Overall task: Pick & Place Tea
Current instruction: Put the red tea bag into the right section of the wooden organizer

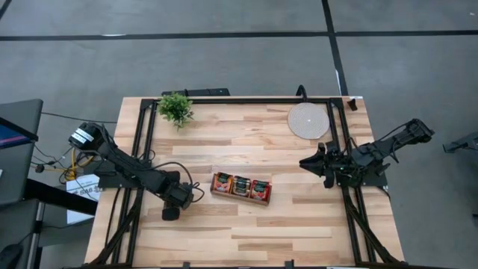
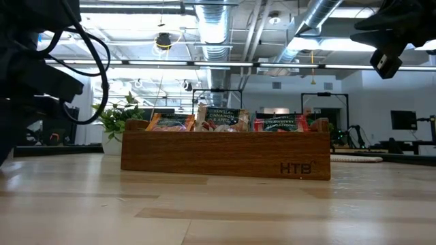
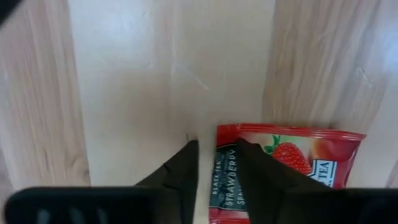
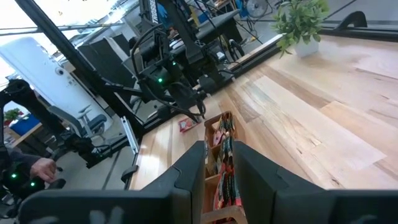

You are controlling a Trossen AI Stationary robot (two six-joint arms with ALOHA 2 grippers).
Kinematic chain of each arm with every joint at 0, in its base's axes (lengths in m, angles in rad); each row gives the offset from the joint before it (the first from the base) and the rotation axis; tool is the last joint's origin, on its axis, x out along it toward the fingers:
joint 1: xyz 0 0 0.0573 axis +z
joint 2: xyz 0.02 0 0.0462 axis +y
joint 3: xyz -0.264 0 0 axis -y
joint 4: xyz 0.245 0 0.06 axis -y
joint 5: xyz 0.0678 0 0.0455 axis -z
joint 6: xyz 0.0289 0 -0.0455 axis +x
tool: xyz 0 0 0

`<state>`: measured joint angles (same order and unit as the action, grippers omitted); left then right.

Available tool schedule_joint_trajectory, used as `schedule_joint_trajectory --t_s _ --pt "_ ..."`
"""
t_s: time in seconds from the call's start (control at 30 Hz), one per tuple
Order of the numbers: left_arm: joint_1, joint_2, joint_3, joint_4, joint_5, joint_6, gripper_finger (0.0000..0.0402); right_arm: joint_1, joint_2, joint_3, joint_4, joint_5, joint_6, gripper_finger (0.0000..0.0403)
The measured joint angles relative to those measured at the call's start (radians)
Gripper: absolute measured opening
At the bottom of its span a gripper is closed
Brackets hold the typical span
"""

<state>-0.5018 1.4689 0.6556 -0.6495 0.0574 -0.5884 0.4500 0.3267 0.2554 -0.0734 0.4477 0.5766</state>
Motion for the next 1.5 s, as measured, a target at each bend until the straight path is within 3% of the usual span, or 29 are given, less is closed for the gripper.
schedule_joint_trajectory --t_s 0.3,0.6,0.97,1.27,1.5 --pt "-0.001 0.002 0.006 -0.006 -0.023 -0.045 0.0012 0.0 0.0 0.0 0.0 -0.001 0.0 0.0075" --pt "-0.002 0.008 0.121 -0.102 -0.075 -0.063 0.0 0.0 0.0 0.001 0.001 0.0 0.0 0.0075" --pt "-0.002 0.005 0.533 -0.389 -0.151 -0.025 0.0 0.0 0.0 0.001 0.07 0.001 -0.008 0.0075" --pt "0.045 0.04 0.818 -0.347 -0.348 0.124 0.0 -0.006 0.0 0.001 0.1 0.038 -0.082 0.0075" --pt "0.167 0.216 0.977 -0.209 -0.334 0.377 0.0 -0.047 0.106 0.002 0.273 0.1 -0.184 0.0075"
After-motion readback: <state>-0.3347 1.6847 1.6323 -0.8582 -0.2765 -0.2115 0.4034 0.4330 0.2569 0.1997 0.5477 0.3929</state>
